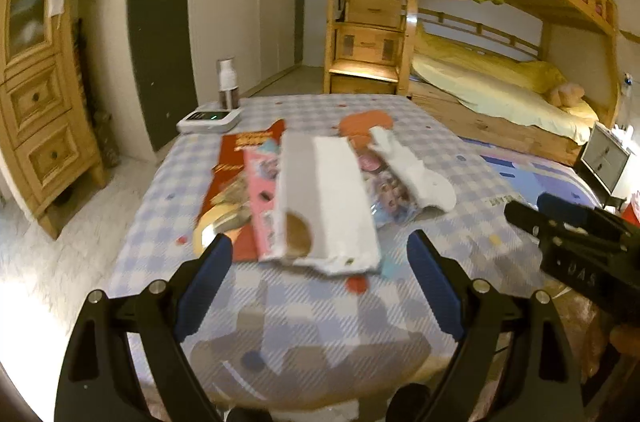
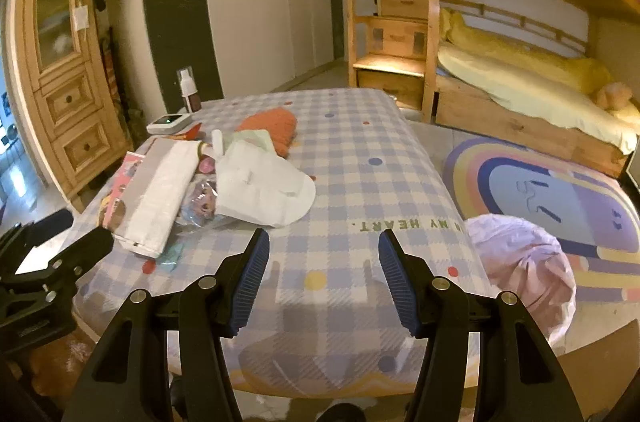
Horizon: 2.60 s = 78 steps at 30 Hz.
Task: Collect trash
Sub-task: 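Move both tools back over the table toward the white paper items, then grasp the white paper bag with the left tool while the right tool grasps the white tissue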
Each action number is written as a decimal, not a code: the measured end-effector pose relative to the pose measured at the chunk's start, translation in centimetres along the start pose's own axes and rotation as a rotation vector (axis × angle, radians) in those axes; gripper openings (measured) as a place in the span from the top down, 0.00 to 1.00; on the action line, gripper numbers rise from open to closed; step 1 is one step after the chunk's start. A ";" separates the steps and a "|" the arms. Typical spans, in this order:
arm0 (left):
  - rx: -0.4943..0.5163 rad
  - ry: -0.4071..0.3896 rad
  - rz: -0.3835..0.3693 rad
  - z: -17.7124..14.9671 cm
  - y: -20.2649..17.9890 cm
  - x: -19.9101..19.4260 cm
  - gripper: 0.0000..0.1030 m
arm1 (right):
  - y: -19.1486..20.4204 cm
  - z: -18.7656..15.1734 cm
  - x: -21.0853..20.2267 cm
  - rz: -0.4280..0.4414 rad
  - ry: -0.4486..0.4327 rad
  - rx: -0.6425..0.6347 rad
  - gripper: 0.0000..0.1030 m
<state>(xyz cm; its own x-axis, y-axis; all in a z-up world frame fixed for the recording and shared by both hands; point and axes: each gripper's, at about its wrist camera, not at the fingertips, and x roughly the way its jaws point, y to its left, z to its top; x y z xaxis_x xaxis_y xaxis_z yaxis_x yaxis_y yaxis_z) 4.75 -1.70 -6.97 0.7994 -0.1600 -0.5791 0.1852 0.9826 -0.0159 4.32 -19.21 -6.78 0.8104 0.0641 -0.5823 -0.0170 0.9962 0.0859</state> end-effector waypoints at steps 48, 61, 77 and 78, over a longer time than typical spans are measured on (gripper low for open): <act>-0.101 -0.036 -0.001 3.1 4.2 0.7 0.84 | 1.8 2.2 3.7 0.135 0.051 -0.045 0.37; -0.050 -0.008 -0.008 2.6 2.3 2.8 0.83 | 5.4 2.8 6.9 0.148 0.089 -0.180 0.54; -0.022 -0.031 -0.022 1.9 1.3 1.6 0.83 | -0.1 4.0 1.7 0.133 -0.080 0.010 0.96; -0.019 -0.034 -0.025 1.8 1.1 1.5 0.84 | -0.5 4.0 1.1 0.119 -0.080 0.017 0.96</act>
<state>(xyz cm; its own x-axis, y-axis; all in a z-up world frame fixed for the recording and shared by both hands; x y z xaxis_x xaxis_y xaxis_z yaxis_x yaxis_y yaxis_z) 7.18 -0.99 -6.40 0.8136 -0.1870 -0.5506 0.1946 0.9798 -0.0453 7.61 -19.86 -4.20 0.8472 0.1758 -0.5013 -0.1060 0.9806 0.1649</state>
